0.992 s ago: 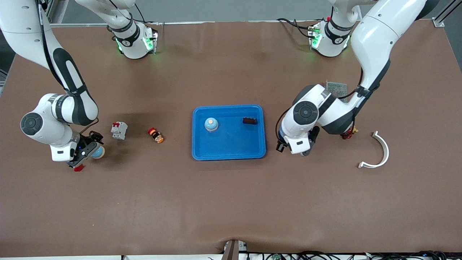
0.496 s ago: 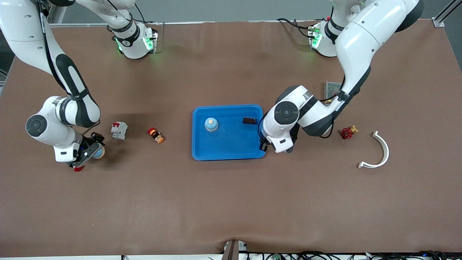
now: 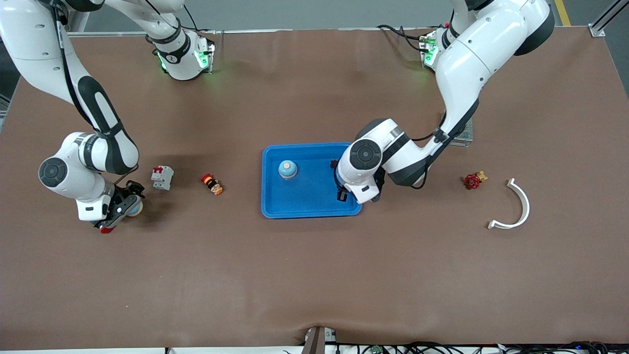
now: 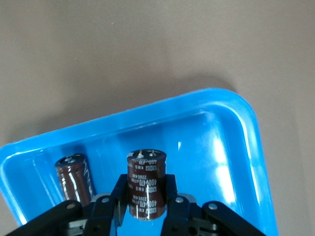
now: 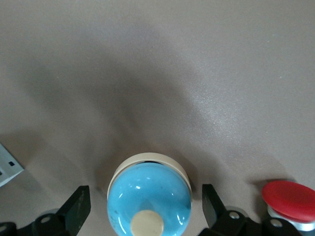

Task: Place electrolytic capacitor and blue bell in tray
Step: 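Place the capacitor in the tray while the right gripper lifts the bell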

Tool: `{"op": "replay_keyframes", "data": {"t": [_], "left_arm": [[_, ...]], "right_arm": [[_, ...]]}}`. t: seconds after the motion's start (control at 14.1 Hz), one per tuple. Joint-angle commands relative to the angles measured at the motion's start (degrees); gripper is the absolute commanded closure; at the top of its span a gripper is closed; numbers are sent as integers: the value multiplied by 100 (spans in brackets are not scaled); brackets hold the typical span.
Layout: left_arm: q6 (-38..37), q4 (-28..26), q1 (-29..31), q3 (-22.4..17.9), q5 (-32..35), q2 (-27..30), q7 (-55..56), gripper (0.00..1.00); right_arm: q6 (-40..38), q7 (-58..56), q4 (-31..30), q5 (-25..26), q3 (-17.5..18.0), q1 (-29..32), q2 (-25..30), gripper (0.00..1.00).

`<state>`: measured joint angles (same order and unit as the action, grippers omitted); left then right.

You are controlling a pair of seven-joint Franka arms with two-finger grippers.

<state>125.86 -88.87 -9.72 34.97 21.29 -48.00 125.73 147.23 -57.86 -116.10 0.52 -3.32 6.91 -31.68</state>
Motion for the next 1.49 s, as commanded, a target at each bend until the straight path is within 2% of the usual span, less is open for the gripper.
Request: {"op": "replay_keyframes", "data": {"t": [0.0, 0.07, 0.14, 0.21, 0.28, 0.35, 0.43, 0.5, 0.71, 1.06, 1.42], "left_arm": [[88, 238, -363, -384, -108, -139, 267, 100], [88, 238, -417, -455, -108, -157, 329, 94], [88, 238, -417, -456, -117, -166, 381, 73], [88, 264, -417, -456, -108, -166, 399, 47], [88, 282, -426, -456, -108, -166, 408, 19], [88, 308, -417, -456, -108, -166, 408, 5], [88, 361, -417, -456, -99, -166, 382, 0], [88, 387, -417, -465, -99, -131, 365, 0], [9, 536, -286, -447, -64, 45, 312, 0], [-526, 599, -58, -438, 6, 633, -433, 0], [-1413, 555, 162, -447, 6, 1415, -2189, 0]], "right_arm": [[60, -164, -18, -131, 121, 144, 4, 0], [112, -164, -18, -140, 121, 144, -4, 0], [130, -164, -18, -131, 121, 144, -13, 0], [130, -164, -18, -131, 121, 144, -13, 0], [130, -155, -9, -131, 121, 144, -13, 11], [130, -155, -9, -131, 121, 144, -13, 20], [130, -155, -9, -140, 121, 144, -13, 26], [130, -155, -9, -157, 121, 144, -13, 36], [122, -146, -9, -245, 130, 117, -13, 49], [25, -85, 61, -430, 244, 74, 66, 50], [-1072, 37, 763, -632, 437, 30, 215, 50]]}}
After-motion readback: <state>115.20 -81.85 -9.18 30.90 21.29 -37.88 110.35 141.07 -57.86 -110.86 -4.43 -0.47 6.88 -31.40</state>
